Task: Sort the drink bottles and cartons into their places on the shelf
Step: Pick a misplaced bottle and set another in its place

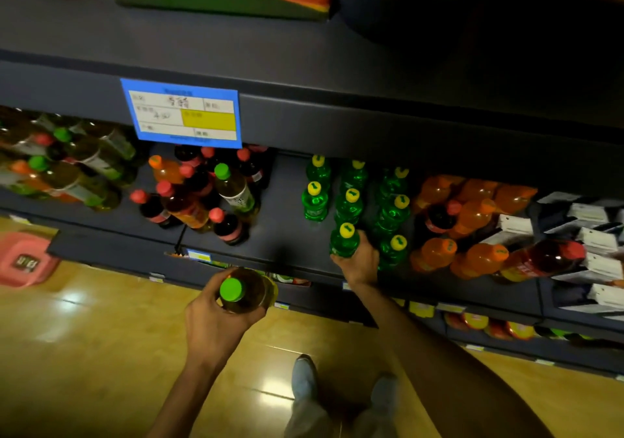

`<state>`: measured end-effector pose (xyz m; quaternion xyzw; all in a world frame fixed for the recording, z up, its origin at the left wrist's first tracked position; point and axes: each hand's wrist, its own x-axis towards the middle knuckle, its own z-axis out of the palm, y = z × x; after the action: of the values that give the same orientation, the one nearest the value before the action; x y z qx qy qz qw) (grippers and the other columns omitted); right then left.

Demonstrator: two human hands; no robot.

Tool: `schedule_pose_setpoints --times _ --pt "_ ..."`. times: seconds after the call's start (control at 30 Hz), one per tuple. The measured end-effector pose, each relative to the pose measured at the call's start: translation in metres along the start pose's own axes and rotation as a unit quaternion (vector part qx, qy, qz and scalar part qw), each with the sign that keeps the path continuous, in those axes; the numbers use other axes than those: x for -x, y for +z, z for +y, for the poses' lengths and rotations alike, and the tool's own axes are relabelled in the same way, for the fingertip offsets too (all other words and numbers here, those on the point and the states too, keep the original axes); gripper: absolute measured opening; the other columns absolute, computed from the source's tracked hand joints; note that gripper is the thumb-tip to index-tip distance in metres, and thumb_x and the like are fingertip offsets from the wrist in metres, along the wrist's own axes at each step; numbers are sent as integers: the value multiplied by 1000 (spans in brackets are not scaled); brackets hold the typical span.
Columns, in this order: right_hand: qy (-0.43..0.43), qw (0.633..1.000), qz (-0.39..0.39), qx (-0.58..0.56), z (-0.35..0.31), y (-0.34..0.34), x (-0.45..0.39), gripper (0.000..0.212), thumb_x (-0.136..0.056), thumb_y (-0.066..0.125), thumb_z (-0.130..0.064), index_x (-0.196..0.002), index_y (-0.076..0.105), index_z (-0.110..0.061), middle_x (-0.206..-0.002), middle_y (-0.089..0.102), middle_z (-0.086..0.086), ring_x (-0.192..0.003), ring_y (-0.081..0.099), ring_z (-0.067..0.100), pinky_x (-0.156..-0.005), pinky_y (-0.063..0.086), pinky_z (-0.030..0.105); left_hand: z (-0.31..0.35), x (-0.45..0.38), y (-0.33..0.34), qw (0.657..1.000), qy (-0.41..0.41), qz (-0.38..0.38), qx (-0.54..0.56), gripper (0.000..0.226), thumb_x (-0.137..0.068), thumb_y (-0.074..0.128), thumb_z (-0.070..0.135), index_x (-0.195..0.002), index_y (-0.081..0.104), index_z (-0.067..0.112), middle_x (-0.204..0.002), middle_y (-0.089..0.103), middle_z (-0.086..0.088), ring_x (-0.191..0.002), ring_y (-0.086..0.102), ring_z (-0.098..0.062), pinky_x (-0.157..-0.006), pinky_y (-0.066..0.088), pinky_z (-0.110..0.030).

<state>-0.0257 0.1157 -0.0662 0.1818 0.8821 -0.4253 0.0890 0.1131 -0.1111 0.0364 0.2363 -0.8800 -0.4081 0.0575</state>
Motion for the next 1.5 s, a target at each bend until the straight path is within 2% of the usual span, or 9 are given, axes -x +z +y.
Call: schedule_pose_setpoints --times 0.4,0.5,0.6,0.73,0.9,1.03,1.17,1.27,1.5 --pt "-25 998 -27 -56 -29 -35 47 95 -66 80 -8 -149 33 -16 -135 59 9 -125 56 27 -101 47 33 45 -9 -27 998 33 -54 20 70 -39 84 44 -106 66 39 -87 73 18 -83 69 -2 -74 60 -32" --pt "-118 974 -138 -138 -43 -72 107 92 -62 80 -20 -142 40 -38 -138 51 -28 -128 46 -8 -102 37 7 68 -3 -38 995 60 -74 4 68 -38 84 51 -102 66 38 -80 73 16 -79 70 -5 -70 57 -26" --pt "-139 952 -252 -105 -61 -97 153 90 -59 87 -33 -137 43 -42 -137 54 -20 -127 49 -4 -105 41 14 93 11 -43 989 91 -119 7 67 -37 85 58 -97 68 34 -78 73 15 -75 69 -3 -66 57 -29" --pt "-133 970 -201 -11 -82 -129 181 79 -53 81 -49 -124 57 -24 -115 70 -4 -107 66 13 -90 54 41 122 37 -44 977 141 -159 -10 72 -38 83 70 -100 65 39 -80 72 20 -76 67 3 -64 56 -27" --pt "-175 970 -169 15 -86 -154 198 71 -58 74 -52 -123 54 -33 -116 68 -8 -110 63 18 -91 52 39 148 60 -47 967 172 -183 -36 76 -41 80 73 -108 62 42 -92 73 23 -86 66 6 -73 53 -19" --pt "-164 977 -132 -44 -84 -163 207 60 -51 86 -47 -104 62 -40 -98 72 -19 -94 66 -6 -79 54 20 136 55 -63 920 138 -355 89 87 -49 95 50 -126 56 40 -118 67 24 -111 62 6 -92 52 -17" --pt "-112 986 -79 -90 -79 -168 206 55 -50 95 -28 -93 62 -41 -84 69 -36 -86 62 -18 -68 44 -2 60 1 -96 972 -29 -175 156 55 -67 85 -4 -108 67 26 -107 72 7 -110 67 -23 -86 58 -38" --pt "-82 989 -47 -112 -75 -166 201 61 -51 95 -9 -97 64 -34 -86 71 -33 -83 65 -16 -69 48 3 -1 -65 -117 991 -117 -29 65 42 -73 79 -5 -106 67 17 -98 72 -3 -104 68 -30 -82 52 -34" --pt "-2 991 26 -132 -73 -98 208 66 -44 90 15 -105 67 4 -86 71 7 -70 64 -18 -64 49 1 -63 -185 -115 994 -91 -64 -6 60 -74 80 12 -130 58 18 -110 73 -12 -105 66 -37 -86 52 -42"
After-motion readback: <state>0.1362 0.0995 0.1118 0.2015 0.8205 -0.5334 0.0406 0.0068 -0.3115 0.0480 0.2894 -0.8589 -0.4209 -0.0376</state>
